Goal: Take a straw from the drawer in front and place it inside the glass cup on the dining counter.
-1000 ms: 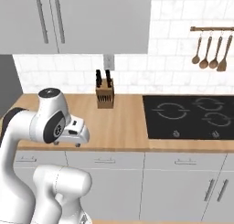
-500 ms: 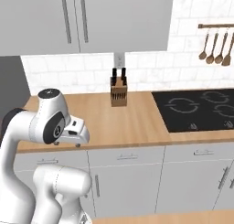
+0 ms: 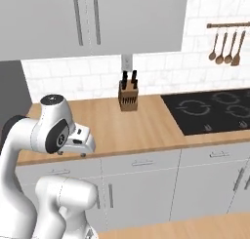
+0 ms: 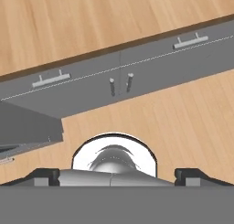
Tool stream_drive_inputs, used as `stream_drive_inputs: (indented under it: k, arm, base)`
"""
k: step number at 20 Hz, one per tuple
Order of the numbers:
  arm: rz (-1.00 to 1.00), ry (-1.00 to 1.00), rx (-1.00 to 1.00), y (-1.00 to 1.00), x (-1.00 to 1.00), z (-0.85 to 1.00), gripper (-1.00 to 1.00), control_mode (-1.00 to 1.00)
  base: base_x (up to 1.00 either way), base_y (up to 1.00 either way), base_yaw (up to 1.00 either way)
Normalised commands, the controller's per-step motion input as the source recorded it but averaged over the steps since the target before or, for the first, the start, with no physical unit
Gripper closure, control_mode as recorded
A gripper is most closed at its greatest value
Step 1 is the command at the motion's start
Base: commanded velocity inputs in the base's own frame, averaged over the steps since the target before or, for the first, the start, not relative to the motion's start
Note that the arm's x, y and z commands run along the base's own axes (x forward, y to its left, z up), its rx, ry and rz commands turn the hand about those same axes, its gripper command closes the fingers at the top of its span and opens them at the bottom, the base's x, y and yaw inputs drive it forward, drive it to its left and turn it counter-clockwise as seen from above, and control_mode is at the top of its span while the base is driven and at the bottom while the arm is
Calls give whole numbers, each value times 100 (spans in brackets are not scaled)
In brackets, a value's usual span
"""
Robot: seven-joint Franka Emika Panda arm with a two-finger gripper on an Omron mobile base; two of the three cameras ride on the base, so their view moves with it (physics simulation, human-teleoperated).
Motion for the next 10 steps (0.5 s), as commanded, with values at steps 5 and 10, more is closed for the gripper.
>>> stream_drive_inputs:
  k: [5,10]
  arm:
    - [0,0,0,0,0,0,-100,100]
    - [0,0,0,0,0,0,-100,100]
  base:
    - [-37,16,-27]
    - [-46,10,-41]
